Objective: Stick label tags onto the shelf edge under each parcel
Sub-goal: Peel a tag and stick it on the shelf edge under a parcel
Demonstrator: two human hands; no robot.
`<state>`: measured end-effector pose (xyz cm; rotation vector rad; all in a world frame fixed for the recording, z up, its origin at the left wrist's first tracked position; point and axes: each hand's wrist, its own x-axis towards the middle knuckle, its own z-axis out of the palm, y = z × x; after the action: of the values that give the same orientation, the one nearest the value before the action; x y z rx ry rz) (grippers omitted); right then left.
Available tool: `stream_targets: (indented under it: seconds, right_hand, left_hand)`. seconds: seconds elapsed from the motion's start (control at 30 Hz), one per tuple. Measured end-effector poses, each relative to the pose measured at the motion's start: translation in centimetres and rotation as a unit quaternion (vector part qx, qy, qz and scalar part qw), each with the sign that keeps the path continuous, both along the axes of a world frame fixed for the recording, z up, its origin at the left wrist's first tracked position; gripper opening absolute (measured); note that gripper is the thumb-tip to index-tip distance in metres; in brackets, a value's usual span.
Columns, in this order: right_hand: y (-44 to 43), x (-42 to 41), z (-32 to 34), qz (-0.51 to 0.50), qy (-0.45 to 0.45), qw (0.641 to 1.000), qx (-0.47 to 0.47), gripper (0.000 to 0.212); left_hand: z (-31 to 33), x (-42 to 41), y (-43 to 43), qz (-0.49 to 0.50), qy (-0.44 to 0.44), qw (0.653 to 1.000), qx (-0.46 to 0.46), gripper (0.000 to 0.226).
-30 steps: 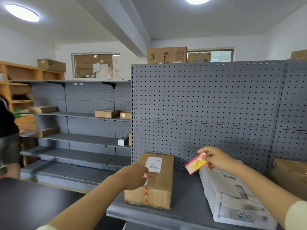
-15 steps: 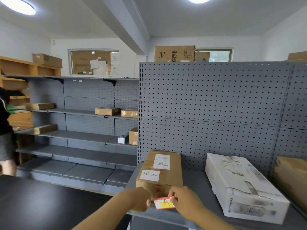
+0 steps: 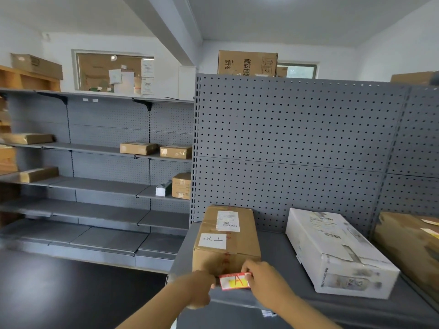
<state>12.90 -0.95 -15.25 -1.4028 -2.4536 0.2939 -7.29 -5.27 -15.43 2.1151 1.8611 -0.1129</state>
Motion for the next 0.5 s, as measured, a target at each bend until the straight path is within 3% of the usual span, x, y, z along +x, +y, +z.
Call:
stream_targets:
  seconds: [0.2,0.5]
  right_hand:
    - [-0.2,-0.1,-0.4,-0.020,0.003,1.000,0.015,0.014]
    - [0.1,-1.0,-0.9,-0.003,-0.027,0.999,0.028,0.017]
  left_hand:
    - [-0.4,0.1,0.0,-0.014,0.005,0.999,0.052,0.040]
    - [-0.7,-0.1,0.0,-0.029,0.007,0.998,0.049,0.038]
